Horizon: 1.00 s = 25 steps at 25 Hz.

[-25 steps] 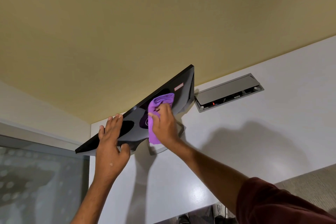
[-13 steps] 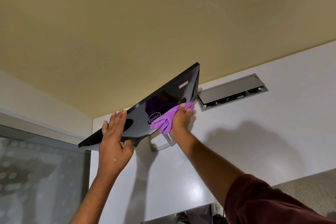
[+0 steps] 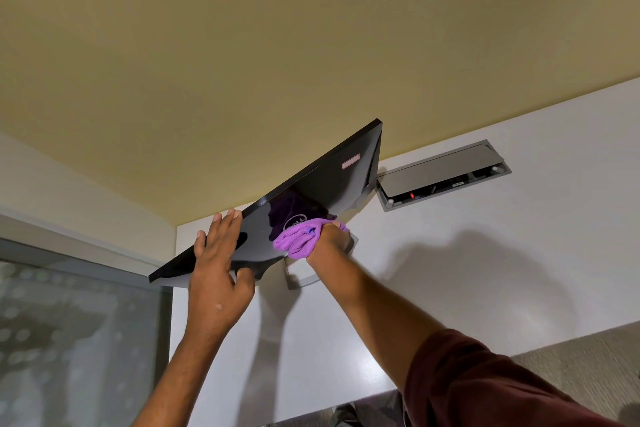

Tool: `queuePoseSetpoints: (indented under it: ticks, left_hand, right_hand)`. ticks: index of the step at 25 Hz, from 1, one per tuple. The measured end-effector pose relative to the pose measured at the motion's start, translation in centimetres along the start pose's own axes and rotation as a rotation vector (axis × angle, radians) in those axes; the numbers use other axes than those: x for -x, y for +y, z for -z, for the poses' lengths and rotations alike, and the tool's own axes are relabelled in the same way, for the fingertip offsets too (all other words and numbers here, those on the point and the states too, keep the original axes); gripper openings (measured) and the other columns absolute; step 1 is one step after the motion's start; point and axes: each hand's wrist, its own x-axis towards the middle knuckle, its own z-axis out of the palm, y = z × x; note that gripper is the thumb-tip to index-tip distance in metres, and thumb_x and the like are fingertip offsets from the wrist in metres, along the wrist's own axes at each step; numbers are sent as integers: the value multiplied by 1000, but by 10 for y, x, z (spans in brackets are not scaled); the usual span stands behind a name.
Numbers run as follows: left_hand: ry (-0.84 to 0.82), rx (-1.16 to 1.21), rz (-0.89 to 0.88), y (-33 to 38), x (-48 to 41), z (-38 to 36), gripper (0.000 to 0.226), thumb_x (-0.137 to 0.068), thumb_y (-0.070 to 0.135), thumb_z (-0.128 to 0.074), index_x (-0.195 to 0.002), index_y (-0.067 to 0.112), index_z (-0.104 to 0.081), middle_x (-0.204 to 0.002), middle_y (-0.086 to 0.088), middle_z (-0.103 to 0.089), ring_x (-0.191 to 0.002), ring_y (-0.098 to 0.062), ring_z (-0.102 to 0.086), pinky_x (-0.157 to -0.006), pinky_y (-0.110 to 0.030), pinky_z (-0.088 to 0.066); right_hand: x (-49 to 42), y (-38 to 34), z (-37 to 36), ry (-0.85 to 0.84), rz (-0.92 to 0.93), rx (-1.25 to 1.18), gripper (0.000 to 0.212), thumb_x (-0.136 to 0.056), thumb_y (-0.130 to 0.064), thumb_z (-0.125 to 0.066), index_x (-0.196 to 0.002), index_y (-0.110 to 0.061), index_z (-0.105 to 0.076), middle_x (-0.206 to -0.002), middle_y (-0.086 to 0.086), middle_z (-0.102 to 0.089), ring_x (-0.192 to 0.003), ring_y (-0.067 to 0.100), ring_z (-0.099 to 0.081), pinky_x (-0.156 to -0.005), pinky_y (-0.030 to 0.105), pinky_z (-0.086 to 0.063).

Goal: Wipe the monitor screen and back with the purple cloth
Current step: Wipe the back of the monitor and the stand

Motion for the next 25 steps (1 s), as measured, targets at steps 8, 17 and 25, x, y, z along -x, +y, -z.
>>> queuePoseSetpoints:
  ticks: [8,17,25]
  left_hand:
    - [-1,4,5,0,1,-1,94,-74,1,-47,-165,18,-39,-172,8,-35,-165,-9,-18,-135,-30,-2]
    - [8,-6,10,-1,2,-1,94,-74,1,-47,-166,20,-38,-173,10,-34,-165,-7,-16,-135,-30,-1]
    - [20,-17,14,-1,0,-3,95,-71,1,-46,-165,17,-40,-172,10,-35,-165,-7,-18,-135,-29,-2]
  right_hand:
    - [-71,-60,39,420,408,1255,35,-104,-36,-52,-134,-20,-65,-129,12,-66,-116,33,-61,-104,45,-52]
    - [101,-146,-13,583,743,150,34,-118,-31,-37,-130,-3,-50,-104,2,-57,-90,22,-65,-69,26,-46]
    - [126,-96,-45,381,1291,383,21,-112,-22,-55,-114,-1,-53,-98,4,-63,-75,3,-55,-67,15,-48]
